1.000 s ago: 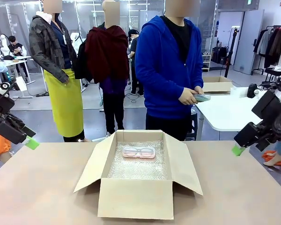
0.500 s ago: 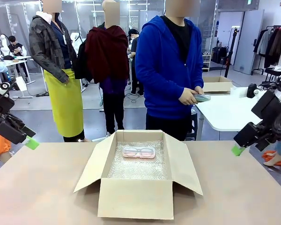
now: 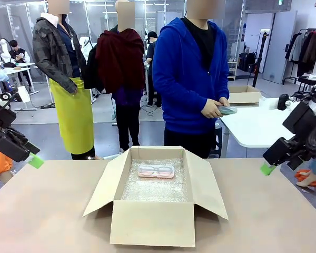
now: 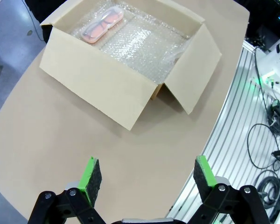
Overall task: Pack the glasses set securely to prepare it for shipping.
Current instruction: Put the Glasses case from the right side of the table into the Package Box.
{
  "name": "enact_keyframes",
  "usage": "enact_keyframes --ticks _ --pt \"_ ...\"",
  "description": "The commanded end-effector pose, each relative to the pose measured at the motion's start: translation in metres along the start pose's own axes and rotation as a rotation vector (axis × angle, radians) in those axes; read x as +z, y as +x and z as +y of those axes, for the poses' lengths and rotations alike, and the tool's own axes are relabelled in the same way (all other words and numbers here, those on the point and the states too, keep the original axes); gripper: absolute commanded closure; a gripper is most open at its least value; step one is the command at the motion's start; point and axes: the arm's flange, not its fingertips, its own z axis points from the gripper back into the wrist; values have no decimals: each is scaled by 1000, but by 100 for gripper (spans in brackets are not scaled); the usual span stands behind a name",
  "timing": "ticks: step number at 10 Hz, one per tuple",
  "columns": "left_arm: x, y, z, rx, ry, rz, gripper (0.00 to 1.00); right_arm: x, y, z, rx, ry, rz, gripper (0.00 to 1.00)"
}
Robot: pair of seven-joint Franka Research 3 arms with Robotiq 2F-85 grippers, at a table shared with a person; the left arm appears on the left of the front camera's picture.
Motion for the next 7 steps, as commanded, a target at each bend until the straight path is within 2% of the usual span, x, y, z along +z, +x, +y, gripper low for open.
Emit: enact_keyframes --ticks 1,7 --pt "1 -1 1 -21 -20 -21 0 0 2 1 6 -17 -7 0" --pt "1 -1 1 -21 -20 -21 0 0 2 1 6 -17 -7 0"
